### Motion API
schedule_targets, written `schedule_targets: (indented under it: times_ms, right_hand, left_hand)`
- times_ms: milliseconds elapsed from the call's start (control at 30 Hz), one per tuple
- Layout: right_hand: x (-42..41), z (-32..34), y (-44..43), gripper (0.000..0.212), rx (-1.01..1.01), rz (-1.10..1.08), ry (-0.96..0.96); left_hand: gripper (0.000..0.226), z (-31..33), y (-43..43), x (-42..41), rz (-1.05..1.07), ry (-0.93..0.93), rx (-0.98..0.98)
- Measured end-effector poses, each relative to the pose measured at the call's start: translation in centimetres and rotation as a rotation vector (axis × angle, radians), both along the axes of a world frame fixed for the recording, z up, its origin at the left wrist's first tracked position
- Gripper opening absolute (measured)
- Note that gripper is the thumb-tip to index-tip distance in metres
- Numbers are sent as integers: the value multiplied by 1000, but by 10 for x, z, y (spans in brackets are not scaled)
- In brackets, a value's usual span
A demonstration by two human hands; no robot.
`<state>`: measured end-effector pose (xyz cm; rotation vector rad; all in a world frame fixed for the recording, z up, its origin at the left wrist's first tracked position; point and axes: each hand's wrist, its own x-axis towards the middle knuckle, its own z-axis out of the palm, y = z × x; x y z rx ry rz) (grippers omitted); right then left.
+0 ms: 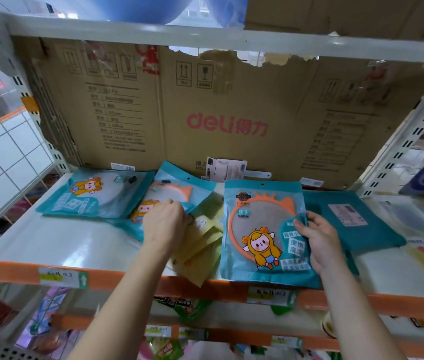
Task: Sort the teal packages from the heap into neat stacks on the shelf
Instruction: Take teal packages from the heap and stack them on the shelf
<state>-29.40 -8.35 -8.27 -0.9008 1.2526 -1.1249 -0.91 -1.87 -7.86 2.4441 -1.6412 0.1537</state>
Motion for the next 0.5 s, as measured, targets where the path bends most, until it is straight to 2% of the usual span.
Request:
schedule_targets:
  times_ms: [100, 200, 300, 367, 500]
  right_hand:
    - [-2, 1, -1, 29, 2, -4, 1]
    - [-4, 2, -1, 32, 3, -3, 4]
    - [-7, -1, -1, 32, 6, -7, 12]
    - [-7, -2, 0, 31, 8, -3, 13]
    - [-5, -6, 4, 29, 17, -2, 7]
  left_hand:
    - [26, 5, -2, -29, -115, 58, -64]
    - [20, 6, -7, -37, -249, 225, -115]
    - [17, 4, -13, -18, -235, 286, -164]
    - [37, 3, -16, 6, -113, 285, -91]
    - [79, 0, -17, 39, 86, 234, 208]
